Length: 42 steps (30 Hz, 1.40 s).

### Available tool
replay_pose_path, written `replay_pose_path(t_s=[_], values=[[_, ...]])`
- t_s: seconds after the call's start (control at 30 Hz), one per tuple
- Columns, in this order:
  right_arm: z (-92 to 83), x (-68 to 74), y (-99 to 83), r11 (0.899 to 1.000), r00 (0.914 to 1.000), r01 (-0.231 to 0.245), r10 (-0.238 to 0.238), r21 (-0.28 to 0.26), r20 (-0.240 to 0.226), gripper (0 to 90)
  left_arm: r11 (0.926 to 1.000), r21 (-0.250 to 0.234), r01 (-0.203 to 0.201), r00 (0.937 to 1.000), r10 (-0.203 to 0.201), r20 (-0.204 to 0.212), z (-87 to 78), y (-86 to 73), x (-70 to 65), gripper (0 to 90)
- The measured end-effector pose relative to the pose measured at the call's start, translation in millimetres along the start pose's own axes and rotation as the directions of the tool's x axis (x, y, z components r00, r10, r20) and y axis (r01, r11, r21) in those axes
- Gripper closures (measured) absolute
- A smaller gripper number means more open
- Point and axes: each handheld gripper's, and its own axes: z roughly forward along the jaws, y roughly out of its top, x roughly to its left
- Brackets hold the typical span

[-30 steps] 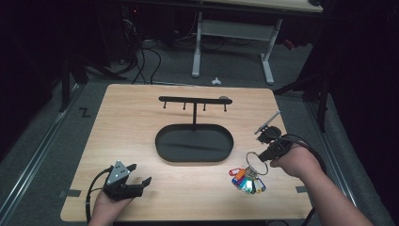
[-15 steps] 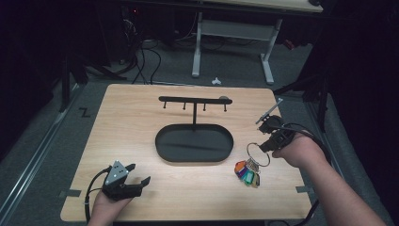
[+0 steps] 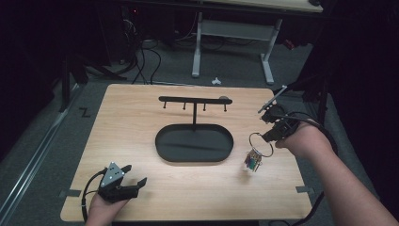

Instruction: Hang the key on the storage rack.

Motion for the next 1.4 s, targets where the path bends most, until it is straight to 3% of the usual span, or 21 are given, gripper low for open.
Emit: replay_pose_path(t_s=[0.43, 0.6, 0.87, 1.1, 1.4], values=[[4.4, 4.9, 13.2, 0.999, 0.9996, 0.028, -0.028, 0.027, -0.004, 87.5, 1.0000, 0.000, -0.006, 1.0000, 0.006, 0.004, 2.1, 1.5, -1.0, 21.7], [4.1, 7.3, 19.7, 0.999, 0.9998, 0.012, -0.012, 0.034, -0.018, 87.6, 1.0000, 0.001, -0.007, 1.0000, 0.007, 0.005, 2.1, 1.4, -0.7, 21.7], [0.5, 11.1, 40.7, 0.999, 0.9987, 0.049, -0.048, 0.006, -0.017, 87.5, 1.0000, 0.005, -0.007, 1.0000, 0.007, 0.006, 1.3, 1.3, -0.1, 21.7], [-1.1, 16.8, 59.5, 0.999, 0.9985, 0.049, -0.049, -0.003, -0.024, 87.5, 1.0000, 0.001, -0.002, 1.0000, 0.002, 0.007, 1.3, 0.6, 0.4, 21.7], [2.7, 22.9, 87.9, 0.995, 0.9942, 0.094, -0.096, -0.026, -0.049, 87.5, 1.0000, 0.002, 0.001, 1.0000, -0.001, 0.005, -0.8, -0.6, 0.9, 21.8]])
